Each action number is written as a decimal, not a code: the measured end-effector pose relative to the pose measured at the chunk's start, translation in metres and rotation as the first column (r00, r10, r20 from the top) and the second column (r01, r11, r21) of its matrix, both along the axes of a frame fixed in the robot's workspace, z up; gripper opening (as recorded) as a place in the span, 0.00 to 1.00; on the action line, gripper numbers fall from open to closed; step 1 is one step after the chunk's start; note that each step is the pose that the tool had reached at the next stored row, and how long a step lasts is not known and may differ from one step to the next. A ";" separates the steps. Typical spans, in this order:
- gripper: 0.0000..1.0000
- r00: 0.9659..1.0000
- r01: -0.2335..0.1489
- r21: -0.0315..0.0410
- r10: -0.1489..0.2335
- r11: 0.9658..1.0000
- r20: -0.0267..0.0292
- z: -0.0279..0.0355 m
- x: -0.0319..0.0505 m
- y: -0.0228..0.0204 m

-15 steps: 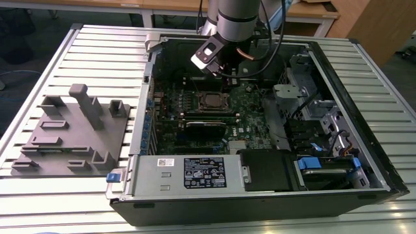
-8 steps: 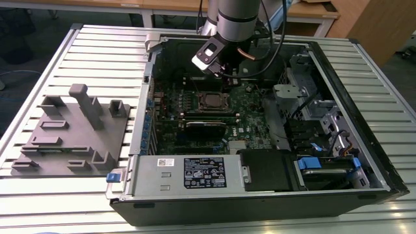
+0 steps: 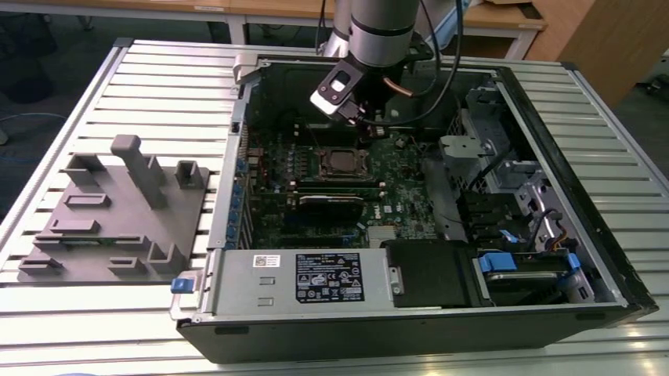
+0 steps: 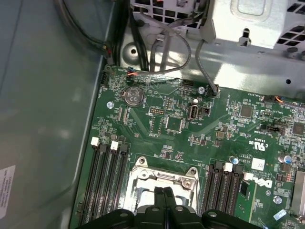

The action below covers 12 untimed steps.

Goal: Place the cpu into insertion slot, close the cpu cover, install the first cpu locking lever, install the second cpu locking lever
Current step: 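Close the cpu cover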

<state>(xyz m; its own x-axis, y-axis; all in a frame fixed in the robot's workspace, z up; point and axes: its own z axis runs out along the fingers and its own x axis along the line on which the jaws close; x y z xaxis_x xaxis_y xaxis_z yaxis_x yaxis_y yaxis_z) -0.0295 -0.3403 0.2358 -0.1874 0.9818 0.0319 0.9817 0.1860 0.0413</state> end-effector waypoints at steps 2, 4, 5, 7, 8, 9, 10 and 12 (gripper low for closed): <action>0.11 1.000 -0.014 0.000 0.014 1.000 0.000 0.0000 0.0000 0.0000; 0.11 1.000 -0.021 0.000 0.021 1.000 0.000 0.0000 0.0000 0.0000; 0.11 1.000 -0.022 0.000 0.022 1.000 0.000 0.0000 0.0000 0.0000; 0.11 1.000 -0.022 0.000 0.022 1.000 0.000 0.0000 0.0000 0.0000; 0.11 1.000 -0.022 0.000 0.022 1.000 0.000 0.0000 0.0000 0.0000; 0.11 1.000 -0.022 0.000 0.022 1.000 0.000 0.0000 0.0000 0.0000; 0.11 1.000 -0.022 0.000 0.022 1.000 0.000 0.0000 0.0000 0.0000; 0.11 1.000 -0.022 0.000 0.022 1.000 0.000 0.0000 0.0000 0.0000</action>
